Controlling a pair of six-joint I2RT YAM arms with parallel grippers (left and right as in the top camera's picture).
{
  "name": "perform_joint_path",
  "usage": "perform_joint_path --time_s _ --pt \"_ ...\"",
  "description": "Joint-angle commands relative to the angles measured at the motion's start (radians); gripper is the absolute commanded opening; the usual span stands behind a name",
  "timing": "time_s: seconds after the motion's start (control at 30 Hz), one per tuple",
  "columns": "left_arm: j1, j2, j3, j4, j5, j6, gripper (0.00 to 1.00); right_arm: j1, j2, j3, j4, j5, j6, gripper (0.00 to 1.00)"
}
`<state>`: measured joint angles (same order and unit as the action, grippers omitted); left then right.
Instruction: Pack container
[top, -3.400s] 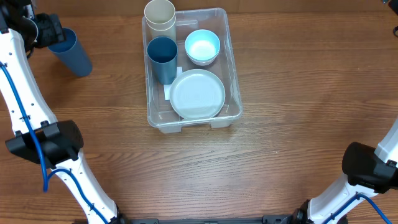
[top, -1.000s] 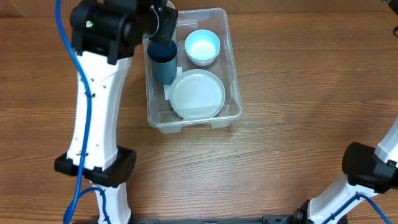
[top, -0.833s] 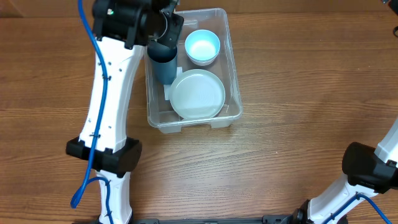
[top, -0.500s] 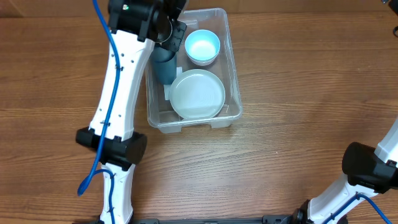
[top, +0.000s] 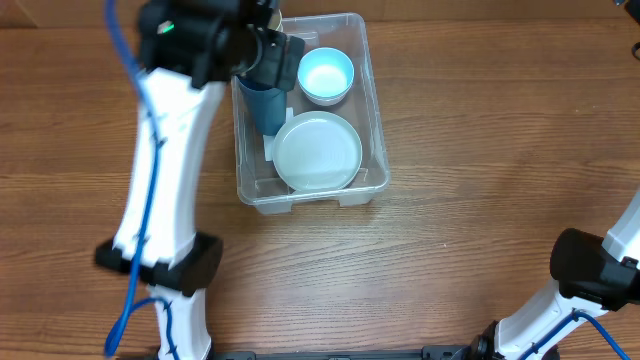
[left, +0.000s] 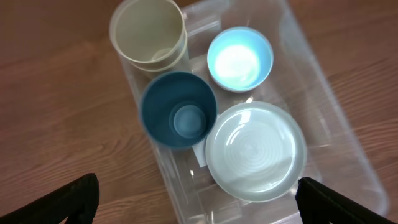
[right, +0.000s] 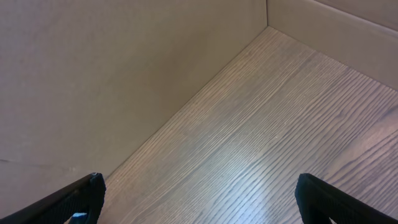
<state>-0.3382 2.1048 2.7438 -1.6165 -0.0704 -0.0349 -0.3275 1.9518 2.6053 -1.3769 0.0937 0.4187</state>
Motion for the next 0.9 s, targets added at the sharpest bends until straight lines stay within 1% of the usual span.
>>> perform_joint_path --time_s 0.0,0.07,0.17,0.2,0.23,0.3,0.37,0.57,0.63,0.7,0.77,0.83,0.87 --pt "0.003 -0.162 0.008 -0.018 0.049 -0.13 1.0 -0.002 -0.011 0.005 0.005 0.01 0.003 1.0" --pt "0.003 -0.185 0.008 -0.018 0.084 -0.182 1.0 -0.002 -0.011 0.005 0.005 0.01 0.003 1.0" --pt "0.003 -0.185 0.008 -0.023 0.092 -0.182 1.0 -0.002 -0.011 0.005 0.005 0.01 0.003 1.0" --pt "0.003 -0.185 0.008 -0.049 0.093 -0.182 1.0 -0.002 -0.011 0.005 0.005 0.01 0.003 1.0" --pt "0.004 -0.185 0.007 -0.073 0.088 -0.173 1.0 -0.002 -0.011 0.005 0.005 0.01 0.003 1.0" --pt "0.004 -0.189 0.008 -0.073 0.074 -0.119 1.0 -0.002 -0.011 0.005 0.005 0.01 0.003 1.0" --pt "0.005 -0.21 0.008 -0.073 0.035 -0.118 1.0 -0.002 -0.011 0.005 0.005 0.01 0.003 1.0" --pt "0.005 -0.367 0.007 -0.073 -0.096 -0.086 1.0 -0.002 -0.011 0.005 0.005 0.01 0.003 1.0" --pt "0.005 -0.442 0.005 -0.056 -0.098 -0.065 1.0 -0.002 -0.011 0.005 0.005 0.01 0.003 1.0" --pt "0.013 -0.524 -0.05 0.019 -0.096 -0.065 1.0 -0.002 -0.011 0.005 0.005 0.01 0.003 1.0" --pt "0.033 -0.602 -0.155 0.116 -0.079 -0.066 1.0 -0.002 -0.011 0.005 0.005 0.01 0.003 1.0" --pt "0.079 -0.725 -0.373 0.294 -0.011 -0.065 1.0 -0.002 -0.011 0.005 0.005 0.01 0.003 1.0" --pt "0.109 -0.811 -0.546 0.417 0.031 -0.066 1.0 -0.002 -0.011 0.005 0.005 0.01 0.003 1.0"
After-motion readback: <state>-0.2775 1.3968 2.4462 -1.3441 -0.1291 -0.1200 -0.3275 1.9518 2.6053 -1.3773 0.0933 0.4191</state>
